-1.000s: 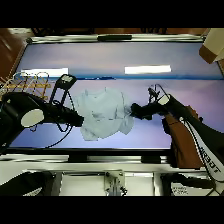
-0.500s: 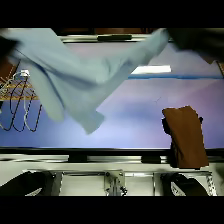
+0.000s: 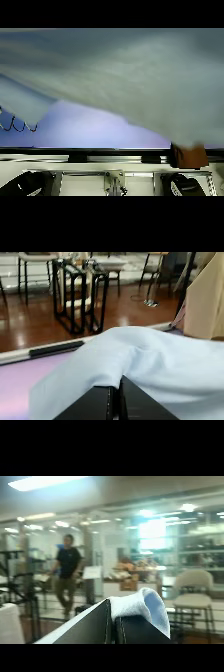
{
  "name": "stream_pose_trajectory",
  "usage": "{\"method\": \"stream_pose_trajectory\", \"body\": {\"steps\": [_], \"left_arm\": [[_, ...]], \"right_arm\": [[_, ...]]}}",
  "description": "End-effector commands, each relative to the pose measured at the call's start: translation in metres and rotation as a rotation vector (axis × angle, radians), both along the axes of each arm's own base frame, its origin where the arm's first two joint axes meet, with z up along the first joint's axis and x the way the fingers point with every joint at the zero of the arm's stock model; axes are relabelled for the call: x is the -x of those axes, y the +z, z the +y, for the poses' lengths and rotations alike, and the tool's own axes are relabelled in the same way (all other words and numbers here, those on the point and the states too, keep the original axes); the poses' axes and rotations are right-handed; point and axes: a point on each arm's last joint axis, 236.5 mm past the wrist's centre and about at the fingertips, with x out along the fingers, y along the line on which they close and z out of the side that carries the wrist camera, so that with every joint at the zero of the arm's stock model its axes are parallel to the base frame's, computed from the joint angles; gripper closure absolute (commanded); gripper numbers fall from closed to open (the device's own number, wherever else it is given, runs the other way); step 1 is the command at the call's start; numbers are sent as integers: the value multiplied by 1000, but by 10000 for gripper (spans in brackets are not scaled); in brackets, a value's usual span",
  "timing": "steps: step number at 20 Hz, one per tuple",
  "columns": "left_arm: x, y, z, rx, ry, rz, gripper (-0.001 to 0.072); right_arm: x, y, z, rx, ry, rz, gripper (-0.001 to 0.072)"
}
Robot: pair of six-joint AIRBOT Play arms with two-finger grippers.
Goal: Fold the shirts.
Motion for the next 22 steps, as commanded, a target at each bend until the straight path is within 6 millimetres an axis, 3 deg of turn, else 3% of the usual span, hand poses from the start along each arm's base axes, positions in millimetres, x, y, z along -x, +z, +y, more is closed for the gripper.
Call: {"method": "stream_pose_trajectory", "body": {"steps": [1, 4, 6, 9, 11, 13, 16, 19, 20, 22], "left_arm": [[-27, -43, 10, -130, 113, 91, 673], [-58, -114, 7, -268, 193, 265, 672], [-81, -173, 8, -360, 246, 392, 672], [-115, -281, 24, -488, 350, 609, 672], [-139, -350, 31, -457, 412, 730, 673], [-161, -404, 32, -384, 454, 817, 672], [-184, -467, 30, -298, 500, 967, 672], [-195, -514, 18, -294, 478, 1052, 671], [-196, -524, 14, -287, 471, 1070, 671], [-199, -535, 5, -260, 456, 1090, 667]], "right_arm": [[-43, -21, -18, 72, -132, 78, 650], [-118, -73, -8, 125, -121, 270, 650], [-176, -125, 0, 164, -104, 433, 649], [-265, -223, 11, 204, -75, 681, 649], [-317, -293, 21, 195, -43, 822, 649], [-358, -368, 33, 135, -4, 971, 649], [-382, -470, 61, -117, 90, 1261, 649], [-373, -542, 88, -155, 177, 1467, 648], [-364, -564, 94, -126, 189, 1528, 649], [-353, -585, 102, -100, 211, 1597, 647]]}}
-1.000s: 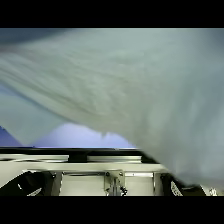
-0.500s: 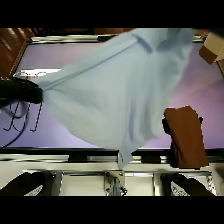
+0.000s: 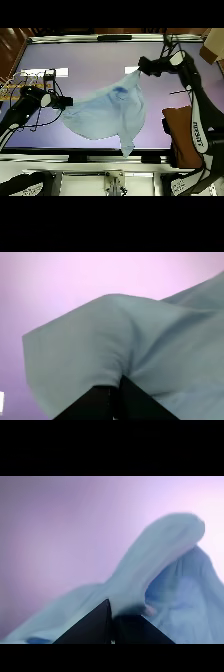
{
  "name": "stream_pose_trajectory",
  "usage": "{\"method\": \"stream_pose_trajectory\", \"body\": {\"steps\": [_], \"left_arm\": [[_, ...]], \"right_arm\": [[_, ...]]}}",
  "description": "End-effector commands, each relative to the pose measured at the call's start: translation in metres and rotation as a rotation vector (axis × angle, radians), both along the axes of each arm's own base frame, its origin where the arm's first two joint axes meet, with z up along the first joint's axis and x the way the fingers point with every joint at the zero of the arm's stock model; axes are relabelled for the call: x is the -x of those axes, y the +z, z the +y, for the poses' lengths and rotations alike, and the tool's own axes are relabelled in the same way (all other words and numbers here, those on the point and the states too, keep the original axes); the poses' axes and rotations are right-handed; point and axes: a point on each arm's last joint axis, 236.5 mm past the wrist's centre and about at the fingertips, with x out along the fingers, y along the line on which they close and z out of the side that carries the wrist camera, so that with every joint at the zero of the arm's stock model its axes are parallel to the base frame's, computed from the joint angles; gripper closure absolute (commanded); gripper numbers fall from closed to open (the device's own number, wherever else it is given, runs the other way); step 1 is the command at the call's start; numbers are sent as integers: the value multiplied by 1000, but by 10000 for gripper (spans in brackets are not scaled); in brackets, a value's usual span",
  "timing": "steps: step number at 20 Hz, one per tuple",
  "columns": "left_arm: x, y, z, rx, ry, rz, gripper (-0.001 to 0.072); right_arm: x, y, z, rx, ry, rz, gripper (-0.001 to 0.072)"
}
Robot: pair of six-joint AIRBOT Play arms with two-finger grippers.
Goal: Fold the shirts.
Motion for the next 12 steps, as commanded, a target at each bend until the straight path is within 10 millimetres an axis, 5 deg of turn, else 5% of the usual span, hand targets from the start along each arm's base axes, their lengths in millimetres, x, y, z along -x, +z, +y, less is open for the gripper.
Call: {"method": "stream_pose_trajectory", "body": {"steps": [1, 3, 4, 6, 8, 10, 12], "left_arm": [[-8, -30, -14, 71, 30, 31, 587], [-5, -24, -11, 60, 37, 54, 131], [1, -17, -4, 19, -2, 97, -9], [20, -1, 11, -79, -140, 208, -7], [41, 14, 22, -89, -200, 276, -7], [63, 16, 7, 91, -175, 309, -6], [89, 4, -23, 335, -138, 340, -7]], "right_arm": [[19, -50, 21, -45, 46, 173, 610], [21, -34, 19, -76, 48, 163, 246], [26, -22, 10, -71, 60, 155, 218], [42, 1, -20, -34, 89, 159, 218], [78, 8, -75, 98, 101, 249, 218], [126, 2, -130, 274, 130, 390, 219], [167, -1, -159, 342, 172, 496, 219]]}}
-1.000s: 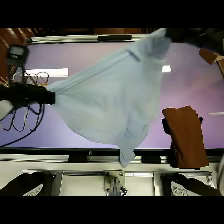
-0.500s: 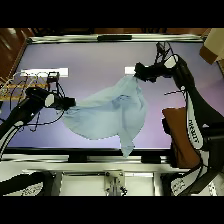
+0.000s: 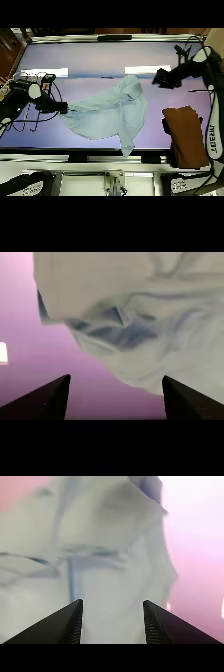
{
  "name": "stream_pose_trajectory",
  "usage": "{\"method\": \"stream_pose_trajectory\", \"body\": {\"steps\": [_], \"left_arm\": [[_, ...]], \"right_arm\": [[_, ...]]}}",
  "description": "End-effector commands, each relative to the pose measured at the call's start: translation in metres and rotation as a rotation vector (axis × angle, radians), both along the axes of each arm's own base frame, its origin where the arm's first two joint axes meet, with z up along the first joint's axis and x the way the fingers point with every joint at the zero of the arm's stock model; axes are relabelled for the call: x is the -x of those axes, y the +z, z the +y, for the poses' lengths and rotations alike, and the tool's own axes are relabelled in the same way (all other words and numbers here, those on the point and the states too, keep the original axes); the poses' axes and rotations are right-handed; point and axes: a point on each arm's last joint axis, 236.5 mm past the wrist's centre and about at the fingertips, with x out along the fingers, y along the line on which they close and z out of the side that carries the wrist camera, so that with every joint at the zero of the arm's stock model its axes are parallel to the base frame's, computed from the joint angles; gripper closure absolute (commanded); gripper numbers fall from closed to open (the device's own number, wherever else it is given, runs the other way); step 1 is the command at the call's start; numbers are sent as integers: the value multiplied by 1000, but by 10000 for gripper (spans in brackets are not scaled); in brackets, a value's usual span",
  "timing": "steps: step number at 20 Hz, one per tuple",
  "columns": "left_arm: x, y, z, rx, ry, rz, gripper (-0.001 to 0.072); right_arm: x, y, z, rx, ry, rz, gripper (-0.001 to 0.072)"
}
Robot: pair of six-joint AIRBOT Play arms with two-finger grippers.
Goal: Fold the shirts.
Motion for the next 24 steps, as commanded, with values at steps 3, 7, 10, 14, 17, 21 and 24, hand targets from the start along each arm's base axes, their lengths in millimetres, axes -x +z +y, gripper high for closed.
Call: {"method": "stream_pose_trajectory", "body": {"steps": [3, 7, 10, 14, 17, 21, 24], "left_arm": [[75, -39, -57, 426, 123, 155, -8], [90, -79, -57, 453, 231, 155, -7], [71, -90, -66, 520, 336, 97, -6], [68, -111, -80, 497, 326, 97, -6], [56, -115, -85, 518, 371, 75, 160], [33, -101, -86, 531, 360, 1, 657], [19, -84, -90, 541, 302, -51, 671]], "right_arm": [[100, -13, -55, 104, 34, 236, 219], [122, -34, -44, 80, 26, 249, 218], [129, -46, -29, 13, 34, 272, 214], [152, -69, -11, -68, 62, 340, 209], [165, -90, -4, -87, 44, 382, 209], [179, -120, 18, -68, 60, 399, 209], [180, -145, 32, -38, 11, 383, 209]]}}
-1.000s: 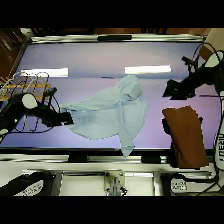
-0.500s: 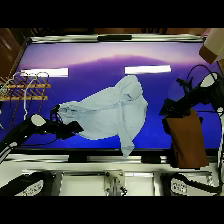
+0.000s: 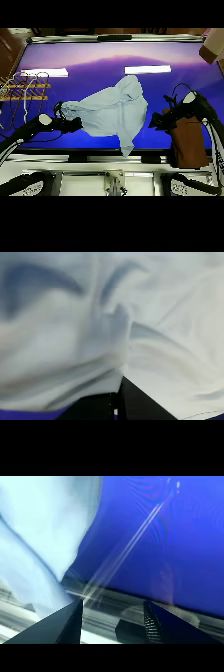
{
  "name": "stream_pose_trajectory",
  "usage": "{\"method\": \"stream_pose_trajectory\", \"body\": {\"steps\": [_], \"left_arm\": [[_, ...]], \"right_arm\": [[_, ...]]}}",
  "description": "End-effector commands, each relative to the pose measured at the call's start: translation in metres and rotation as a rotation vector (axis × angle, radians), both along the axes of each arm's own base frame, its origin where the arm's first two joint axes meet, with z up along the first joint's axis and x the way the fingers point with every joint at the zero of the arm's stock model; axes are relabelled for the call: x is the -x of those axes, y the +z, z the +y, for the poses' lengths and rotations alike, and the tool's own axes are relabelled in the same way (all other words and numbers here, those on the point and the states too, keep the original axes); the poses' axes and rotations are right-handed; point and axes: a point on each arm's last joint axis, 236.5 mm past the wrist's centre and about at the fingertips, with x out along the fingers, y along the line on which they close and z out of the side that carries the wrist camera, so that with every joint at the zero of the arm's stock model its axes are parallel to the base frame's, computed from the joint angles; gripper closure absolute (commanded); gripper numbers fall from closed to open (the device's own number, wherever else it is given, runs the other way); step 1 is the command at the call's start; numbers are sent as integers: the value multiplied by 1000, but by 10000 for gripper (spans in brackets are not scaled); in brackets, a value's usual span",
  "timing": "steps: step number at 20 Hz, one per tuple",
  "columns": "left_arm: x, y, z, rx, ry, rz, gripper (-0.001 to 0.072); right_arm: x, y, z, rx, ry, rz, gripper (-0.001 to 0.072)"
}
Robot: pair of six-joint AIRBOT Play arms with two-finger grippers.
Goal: Fold the shirts.
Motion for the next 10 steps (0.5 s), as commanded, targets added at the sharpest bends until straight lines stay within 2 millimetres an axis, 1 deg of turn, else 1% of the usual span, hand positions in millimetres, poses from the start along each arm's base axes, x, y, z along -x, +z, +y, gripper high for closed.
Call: {"method": "stream_pose_trajectory", "body": {"steps": [1, 4, 8, 9, 10], "left_arm": [[-18, 20, -7, 22, -11, -66, 671], [-20, 25, -8, 22, -20, -77, 671], [-15, 24, -9, 21, -45, -66, 671], [-14, 24, -10, 21, -51, -68, 671], [-14, 26, -10, 22, -52, -70, 671]], "right_arm": [[0, -27, 16, 36, -46, -32, 209], [-9, -32, 27, 21, -90, -68, 209], [-37, -26, 50, -33, -165, -162, 209], [-39, -29, 57, -31, -170, -167, 209], [-36, -34, 64, -33, -165, -152, 209]]}}
